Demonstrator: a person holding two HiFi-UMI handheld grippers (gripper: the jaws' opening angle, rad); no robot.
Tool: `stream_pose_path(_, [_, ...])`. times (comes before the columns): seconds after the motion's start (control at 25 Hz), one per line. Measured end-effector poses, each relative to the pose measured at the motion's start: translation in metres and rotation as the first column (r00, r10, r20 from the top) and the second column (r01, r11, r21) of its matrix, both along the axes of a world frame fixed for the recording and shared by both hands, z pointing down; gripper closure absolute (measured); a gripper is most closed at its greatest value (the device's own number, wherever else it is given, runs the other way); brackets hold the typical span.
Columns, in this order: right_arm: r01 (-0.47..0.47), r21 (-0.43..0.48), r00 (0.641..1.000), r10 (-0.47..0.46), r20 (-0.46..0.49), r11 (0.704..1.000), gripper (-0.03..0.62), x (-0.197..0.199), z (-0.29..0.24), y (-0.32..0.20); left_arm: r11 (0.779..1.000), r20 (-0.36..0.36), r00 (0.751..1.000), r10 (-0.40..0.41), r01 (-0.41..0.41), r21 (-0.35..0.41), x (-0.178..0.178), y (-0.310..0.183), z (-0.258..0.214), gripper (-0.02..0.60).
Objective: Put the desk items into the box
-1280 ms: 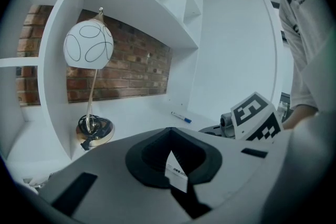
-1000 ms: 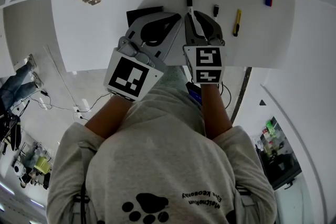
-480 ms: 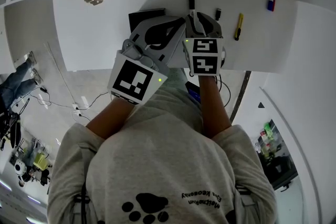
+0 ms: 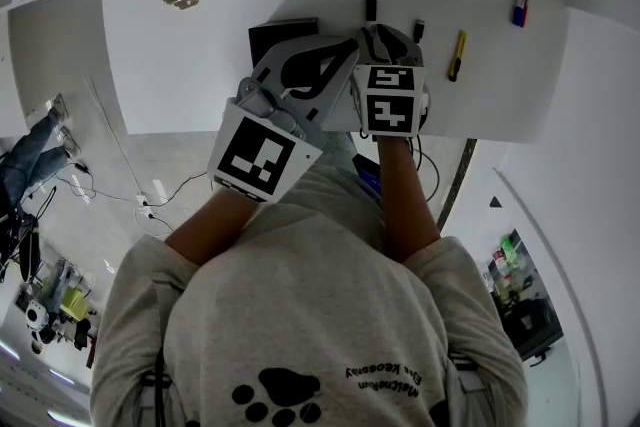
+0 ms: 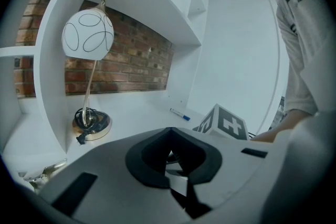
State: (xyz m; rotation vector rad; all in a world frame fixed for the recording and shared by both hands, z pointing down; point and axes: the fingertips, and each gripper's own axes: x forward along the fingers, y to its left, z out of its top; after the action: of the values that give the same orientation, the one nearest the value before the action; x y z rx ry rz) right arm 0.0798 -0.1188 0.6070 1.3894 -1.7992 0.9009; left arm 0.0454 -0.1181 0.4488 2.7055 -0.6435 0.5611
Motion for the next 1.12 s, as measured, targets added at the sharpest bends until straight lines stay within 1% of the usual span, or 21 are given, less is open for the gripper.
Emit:
stream_pose_path(0.28, [-0.023, -0.031, 1.000, 0.023, 0.009, 0.999, 0.497, 0.000, 0.003, 0.000, 1.000, -0.005, 1.000, 0.010, -0.010, -0.003, 0.002, 0.002, -0.001, 0.574])
stream_pose_path(0.44, [-0.062, -0.050, 0.997, 0.063, 0.038, 0.997, 0.499, 0.000, 0.003, -0.001, 1.000, -0.004, 1.000, 0.013, -0.013, -0.007, 0.004, 0.003, -0.002, 0.574])
stream_pose_path(0.72, [-0.092, -0.069, 0.991, 0.098, 0.089, 0.993, 0.517, -0.004, 0.004, 0.000, 1.000, -0.003, 1.000, 0.006, -0.006, -0.006, 0.001, 0.005, -0.003, 0.575])
stream_pose_path(0.88, [-0.105, -0.060, 0.990, 0.110, 0.087, 0.993, 0.519, -0.001, 0.001, -0.001, 1.000, -0.005, 1.000, 0.004, -0.004, -0.005, -0.001, 0.006, -0.005, 0.574])
stream_pose_path(1.12, [-0.133, -0.009, 0.988, 0.134, 0.080, 0.991, 0.519, 0.008, -0.012, -0.002, 1.000, -0.015, 1.000, 0.007, -0.007, 0.005, -0.002, 0.011, -0.011, 0.574])
